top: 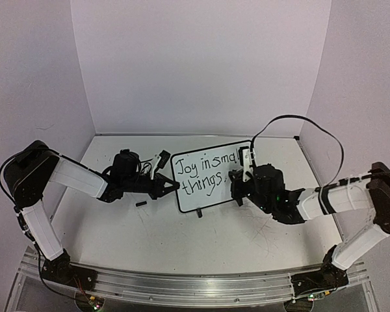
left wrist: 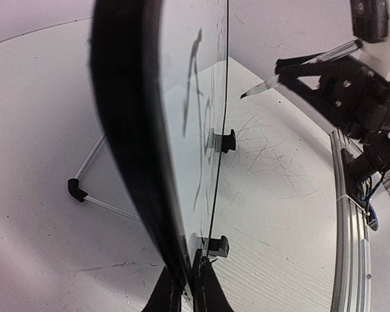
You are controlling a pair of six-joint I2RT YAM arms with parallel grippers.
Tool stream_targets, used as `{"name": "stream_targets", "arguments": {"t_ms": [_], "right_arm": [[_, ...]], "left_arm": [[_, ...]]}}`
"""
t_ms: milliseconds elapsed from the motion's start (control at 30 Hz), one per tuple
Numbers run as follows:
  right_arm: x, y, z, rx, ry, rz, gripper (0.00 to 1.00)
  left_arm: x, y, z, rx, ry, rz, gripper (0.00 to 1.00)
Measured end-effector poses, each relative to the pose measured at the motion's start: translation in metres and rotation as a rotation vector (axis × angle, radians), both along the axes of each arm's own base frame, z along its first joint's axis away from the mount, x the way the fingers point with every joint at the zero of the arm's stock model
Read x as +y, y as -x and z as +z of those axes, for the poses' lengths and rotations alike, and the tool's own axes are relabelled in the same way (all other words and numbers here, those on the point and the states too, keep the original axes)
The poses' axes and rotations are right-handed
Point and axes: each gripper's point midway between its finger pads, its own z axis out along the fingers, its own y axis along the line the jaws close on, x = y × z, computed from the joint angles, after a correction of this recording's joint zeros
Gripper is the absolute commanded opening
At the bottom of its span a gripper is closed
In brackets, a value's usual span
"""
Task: Write a sentence on the whiteboard
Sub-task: Write a sentence on the whiteboard, then place the whiteboard at the center of the board.
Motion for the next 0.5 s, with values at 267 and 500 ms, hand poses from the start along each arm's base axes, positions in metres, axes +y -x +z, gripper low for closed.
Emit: {"name": "stream_targets", "arguments": {"t_ms": [267, 500], "right_arm": [[-0.016, 0.030, 0.074, -0.059, -0.154, 0.066, 0.00], [-0.032, 0.038, 0.063, -0.023, -0.097, 0.040, 0.00]], "left_arm": [[0.002, -0.004, -0.002, 0.010, -0.007, 0.025, 0.12], [0.012, -0.014, -0.011, 0.023, -0.046, 0.081, 0.21]]}}
